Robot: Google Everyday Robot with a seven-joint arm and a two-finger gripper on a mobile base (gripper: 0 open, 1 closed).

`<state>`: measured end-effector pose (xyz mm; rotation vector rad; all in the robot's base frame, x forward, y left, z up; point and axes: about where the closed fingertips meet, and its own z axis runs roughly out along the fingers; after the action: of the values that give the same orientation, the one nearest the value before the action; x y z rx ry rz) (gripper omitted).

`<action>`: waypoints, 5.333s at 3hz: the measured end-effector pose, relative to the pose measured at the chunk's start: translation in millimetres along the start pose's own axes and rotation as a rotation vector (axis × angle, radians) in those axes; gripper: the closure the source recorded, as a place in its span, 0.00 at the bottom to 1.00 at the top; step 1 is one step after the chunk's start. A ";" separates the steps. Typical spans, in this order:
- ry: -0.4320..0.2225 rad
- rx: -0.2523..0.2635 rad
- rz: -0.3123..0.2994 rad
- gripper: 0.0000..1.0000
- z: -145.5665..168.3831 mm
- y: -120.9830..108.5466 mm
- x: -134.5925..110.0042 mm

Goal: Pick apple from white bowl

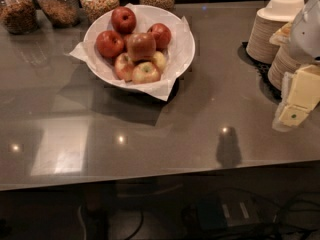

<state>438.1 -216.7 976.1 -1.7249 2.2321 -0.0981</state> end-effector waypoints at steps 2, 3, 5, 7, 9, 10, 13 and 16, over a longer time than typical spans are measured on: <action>-0.019 0.012 -0.001 0.00 -1.1 -1.7 -5.3; -0.061 0.025 -0.011 0.00 2.7 -5.9 -20.0; -0.295 0.102 0.003 0.00 32.6 -44.7 -102.4; -0.412 0.154 0.013 0.00 63.6 -82.9 -170.5; -0.454 0.200 -0.010 0.00 103.5 -122.4 -262.0; -0.465 0.202 -0.008 0.00 106.3 -121.2 -264.0; -0.549 0.195 0.093 0.26 127.2 -129.7 -268.8; -0.562 0.180 0.138 0.28 154.8 -134.4 -266.9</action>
Offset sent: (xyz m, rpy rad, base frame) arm 0.0052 0.0082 -0.0002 0.0331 -0.0139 0.0084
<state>667.2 22.8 917.6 -1.2968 1.8493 0.1899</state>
